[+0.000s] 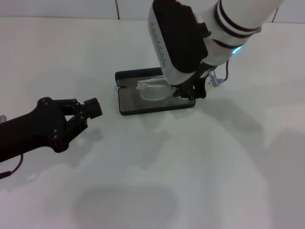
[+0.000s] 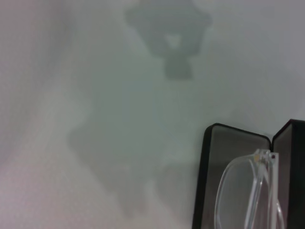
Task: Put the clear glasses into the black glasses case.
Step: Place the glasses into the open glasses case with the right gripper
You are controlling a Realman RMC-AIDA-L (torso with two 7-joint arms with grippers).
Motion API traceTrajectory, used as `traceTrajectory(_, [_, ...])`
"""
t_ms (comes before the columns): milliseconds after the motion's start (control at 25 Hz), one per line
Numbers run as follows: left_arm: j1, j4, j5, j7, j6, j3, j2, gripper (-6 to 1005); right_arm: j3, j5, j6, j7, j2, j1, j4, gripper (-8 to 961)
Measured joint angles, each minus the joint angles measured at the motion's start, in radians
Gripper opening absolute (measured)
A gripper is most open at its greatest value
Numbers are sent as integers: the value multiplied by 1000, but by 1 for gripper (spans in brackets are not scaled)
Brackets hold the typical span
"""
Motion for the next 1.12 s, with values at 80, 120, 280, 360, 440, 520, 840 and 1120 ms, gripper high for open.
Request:
traceTrajectory(80, [1,0,0,0,0,0,0,65,-22,-1,26,1,0,-8,0,92])
traceTrajectory(120, [1,0,0,0,0,0,0,65,-29,-1,32,2,0,-11,0,92])
traceTrajectory(280, [2,0,0,-1,-1,0,0,65,-61,0,64,7,0,-24,2,92])
traceTrajectory(360, [3,0,0,-2,-1,0,-1,65,-74,1,83,12,0,-29,2,93])
traceTrajectory(440, [3,0,0,-3,-1,0,-1,65,-89,0,102,16,0,-35,2,93])
traceTrajectory(520, [2,0,0,-3,-1,0,-1,64,-99,0,116,22,0,-39,2,93])
traceTrajectory(840, [1,0,0,-4,-2,0,-3,64,-110,11,136,49,0,-41,10,94])
traceTrajectory(1120, [0,0,0,-1,-3,0,-5,64,-112,11,165,67,0,-39,27,95])
